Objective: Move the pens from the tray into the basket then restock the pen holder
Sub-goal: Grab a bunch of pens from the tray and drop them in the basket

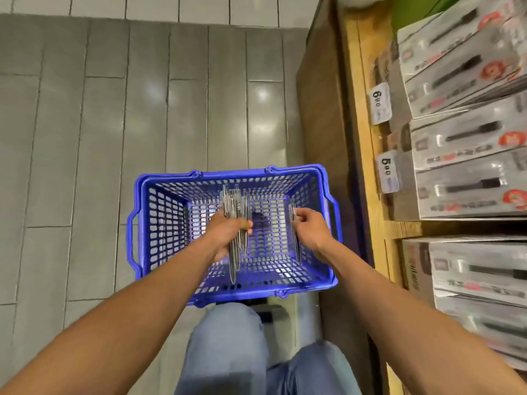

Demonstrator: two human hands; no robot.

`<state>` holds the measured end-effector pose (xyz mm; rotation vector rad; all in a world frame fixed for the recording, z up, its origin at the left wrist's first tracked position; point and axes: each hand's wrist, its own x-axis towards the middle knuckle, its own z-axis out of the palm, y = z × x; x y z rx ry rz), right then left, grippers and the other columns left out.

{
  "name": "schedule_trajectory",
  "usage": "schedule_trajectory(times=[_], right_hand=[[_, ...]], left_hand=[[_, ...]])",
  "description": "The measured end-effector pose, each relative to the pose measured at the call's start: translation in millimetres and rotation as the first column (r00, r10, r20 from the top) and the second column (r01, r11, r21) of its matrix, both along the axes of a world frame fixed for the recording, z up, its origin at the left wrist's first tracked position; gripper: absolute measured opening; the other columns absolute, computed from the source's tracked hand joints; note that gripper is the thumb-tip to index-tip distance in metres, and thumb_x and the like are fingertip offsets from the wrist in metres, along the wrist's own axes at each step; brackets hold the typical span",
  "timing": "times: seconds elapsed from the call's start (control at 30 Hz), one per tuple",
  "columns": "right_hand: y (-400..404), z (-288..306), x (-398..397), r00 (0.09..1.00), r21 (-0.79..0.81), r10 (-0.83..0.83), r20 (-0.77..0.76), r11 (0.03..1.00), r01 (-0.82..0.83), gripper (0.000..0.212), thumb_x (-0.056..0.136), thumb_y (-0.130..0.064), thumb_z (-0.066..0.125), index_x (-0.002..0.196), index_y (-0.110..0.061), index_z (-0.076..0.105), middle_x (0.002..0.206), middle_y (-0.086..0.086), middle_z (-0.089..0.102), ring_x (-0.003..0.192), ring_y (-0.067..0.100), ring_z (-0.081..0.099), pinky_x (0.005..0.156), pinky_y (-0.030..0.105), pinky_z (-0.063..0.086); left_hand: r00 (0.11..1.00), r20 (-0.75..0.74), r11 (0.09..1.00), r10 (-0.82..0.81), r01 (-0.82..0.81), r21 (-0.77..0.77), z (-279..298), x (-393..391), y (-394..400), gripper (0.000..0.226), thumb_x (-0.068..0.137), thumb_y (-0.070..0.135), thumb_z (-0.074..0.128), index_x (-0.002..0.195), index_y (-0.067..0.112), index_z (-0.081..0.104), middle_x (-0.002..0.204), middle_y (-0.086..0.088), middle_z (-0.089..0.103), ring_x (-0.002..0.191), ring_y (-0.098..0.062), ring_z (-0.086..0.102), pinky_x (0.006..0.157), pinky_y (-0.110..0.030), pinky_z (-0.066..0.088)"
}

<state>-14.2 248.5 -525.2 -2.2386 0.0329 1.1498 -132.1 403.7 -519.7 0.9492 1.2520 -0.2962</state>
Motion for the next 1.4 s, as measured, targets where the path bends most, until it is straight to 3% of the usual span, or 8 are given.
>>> schedule_trajectory(times=[0.13, 0.33, 0.47, 0.73, 0.87, 1.17, 1.3, 1.4], right_hand=[[2, -117, 5, 0.997, -0.081, 0.074, 0.017, 0.994, -0.073, 0.032, 0.091, -0.004, 0.055, 0.122, -0.006, 0.061, 0.098, 0.009, 0.068, 0.084, 0.018, 0.057, 0.077, 0.028, 0.043], [9, -224, 15, 0.976, -0.2, 0.176, 0.131, 0.969, -0.148, 0.032, 0.09, -0.007, 0.051, 0.12, -0.007, 0.063, 0.117, 0.014, 0.067, 0.109, 0.027, 0.062, 0.09, 0.026, 0.044], [12, -261, 20, 0.948, -0.258, 0.275, 0.16, 0.939, -0.229, 0.027, 0.09, -0.012, 0.06, 0.117, -0.009, 0.063, 0.113, 0.011, 0.068, 0.106, 0.027, 0.062, 0.087, 0.029, 0.047], [15, -278, 26, 0.915, -0.277, 0.343, 0.215, 0.919, -0.279, 0.035, 0.092, -0.005, 0.058, 0.127, -0.004, 0.055, 0.116, 0.015, 0.065, 0.106, 0.029, 0.063, 0.075, 0.024, 0.046], [15, -275, 21, 0.884, -0.315, 0.424, 0.2, 0.882, -0.352, 0.054, 0.09, -0.004, 0.06, 0.14, -0.001, 0.038, 0.133, 0.019, 0.051, 0.122, 0.031, 0.053, 0.094, 0.031, 0.046], [6, -269, 11, 0.901, -0.325, 0.422, 0.101, 0.87, -0.371, 0.072, 0.084, -0.003, 0.066, 0.144, 0.003, 0.027, 0.141, 0.022, 0.042, 0.129, 0.036, 0.045, 0.105, 0.041, 0.043], [4, -269, 5, 0.913, -0.359, 0.404, 0.058, 0.862, -0.358, 0.079, 0.089, -0.016, 0.065, 0.148, 0.003, 0.016, 0.142, 0.023, 0.041, 0.127, 0.037, 0.046, 0.102, 0.041, 0.045], [5, -269, 0, 0.851, -0.4, 0.526, -0.015, 0.776, -0.487, 0.061, 0.09, -0.026, 0.062, 0.138, -0.001, 0.034, 0.132, 0.018, 0.05, 0.113, 0.034, 0.056, 0.076, 0.033, 0.048]], left_hand=[[0.998, -0.044, 0.999, -0.042, 0.042, 0.019, -120, 5, -14, 0.032, 0.082, -0.008, 0.068, 0.08, 0.014, 0.045, 0.077, -0.015, 0.064, 0.051, -0.019, 0.064, 0.044, -0.026, 0.052], [0.996, -0.067, 0.998, -0.051, 0.053, 0.033, -236, 24, -30, 0.055, 0.08, -0.001, 0.073, 0.13, -0.006, 0.051, 0.111, -0.022, 0.067, 0.097, -0.036, 0.068, 0.089, -0.052, 0.057], [0.993, -0.078, 0.987, -0.092, 0.101, 0.121, -280, 40, -40, 0.087, 0.084, 0.006, 0.074, 0.153, 0.003, 0.023, 0.145, -0.019, 0.046, 0.129, -0.033, 0.05, 0.107, -0.037, 0.042], [0.985, -0.057, 0.927, -0.161, 0.171, 0.333, -308, 55, -45, 0.075, 0.084, 0.014, 0.077, 0.149, 0.015, 0.039, 0.14, -0.007, 0.057, 0.086, -0.013, 0.063, 0.072, -0.017, 0.056], [0.982, -0.075, 0.905, -0.176, 0.191, 0.381, -303, 54, -40, 0.076, 0.085, 0.021, 0.077, 0.149, 0.014, 0.037, 0.137, -0.008, 0.057, 0.076, -0.013, 0.061, 0.065, -0.023, 0.054], [0.906, -0.147, 0.754, -0.398, 0.414, 0.51, -299, 27, -41, 0.069, 0.085, 0.021, 0.078, 0.143, 0.008, 0.043, 0.142, -0.011, 0.051, 0.124, -0.029, 0.055, 0.104, -0.042, 0.049], [0.798, -0.349, 0.65, -0.492, 0.603, 0.462, -299, 10, -49, 0.056, 0.086, 0.039, 0.075, 0.123, 0.007, 0.049, 0.112, -0.01, 0.062, 0.098, -0.029, 0.064, 0.076, -0.04, 0.054], [0.603, -0.451, 0.503, -0.658, 0.798, 0.332, -295, 8, -57, 0.037, 0.088, 0.044, 0.07, 0.091, 0.011, 0.053, 0.076, -0.001, 0.057, 0.071, -0.02, 0.062, 0.059, -0.033, 0.05]])
